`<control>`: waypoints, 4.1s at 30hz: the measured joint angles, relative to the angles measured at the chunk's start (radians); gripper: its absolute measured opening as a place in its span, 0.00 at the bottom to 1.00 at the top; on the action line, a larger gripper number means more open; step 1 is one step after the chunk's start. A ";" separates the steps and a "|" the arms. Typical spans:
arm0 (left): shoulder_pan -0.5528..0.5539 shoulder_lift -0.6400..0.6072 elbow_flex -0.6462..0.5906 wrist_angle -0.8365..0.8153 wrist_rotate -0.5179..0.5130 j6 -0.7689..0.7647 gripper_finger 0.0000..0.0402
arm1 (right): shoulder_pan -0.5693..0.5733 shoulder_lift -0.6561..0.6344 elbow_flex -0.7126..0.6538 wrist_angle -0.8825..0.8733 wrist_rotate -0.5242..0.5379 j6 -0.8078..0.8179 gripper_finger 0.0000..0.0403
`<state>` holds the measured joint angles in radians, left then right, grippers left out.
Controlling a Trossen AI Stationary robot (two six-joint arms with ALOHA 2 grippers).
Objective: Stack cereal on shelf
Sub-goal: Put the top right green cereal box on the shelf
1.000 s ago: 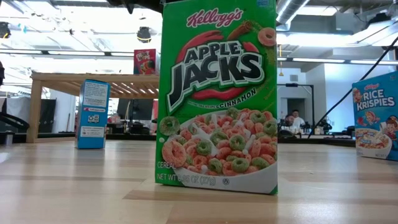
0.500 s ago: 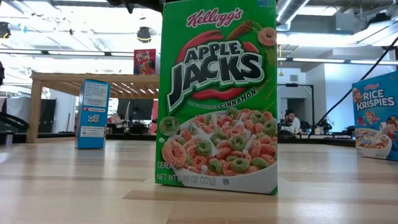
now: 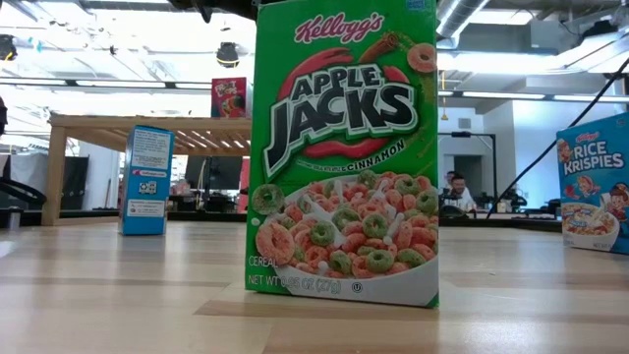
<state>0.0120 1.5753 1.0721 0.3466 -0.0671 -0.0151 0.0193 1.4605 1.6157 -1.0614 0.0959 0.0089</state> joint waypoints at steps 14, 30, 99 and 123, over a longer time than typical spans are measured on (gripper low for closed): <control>0.000 -0.001 0.000 -0.014 0.004 -0.001 0.44 | 0.012 0.001 0.000 -0.001 0.013 0.014 0.57; 0.001 -0.009 -0.001 -0.054 0.002 0.005 0.44 | 0.018 0.001 0.000 -0.011 0.015 -0.003 0.71; 0.238 -0.986 -0.652 0.125 -1.083 0.231 0.44 | 0.243 -0.195 0.000 -0.054 0.009 0.150 0.73; 0.518 -0.925 -0.652 0.018 -0.888 0.073 0.44 | 0.243 -0.195 0.000 -0.054 0.009 0.149 0.73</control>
<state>0.5303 0.6506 0.4202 0.3645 -0.9547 0.0582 0.2626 1.2655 1.6157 -1.1156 0.1051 0.1581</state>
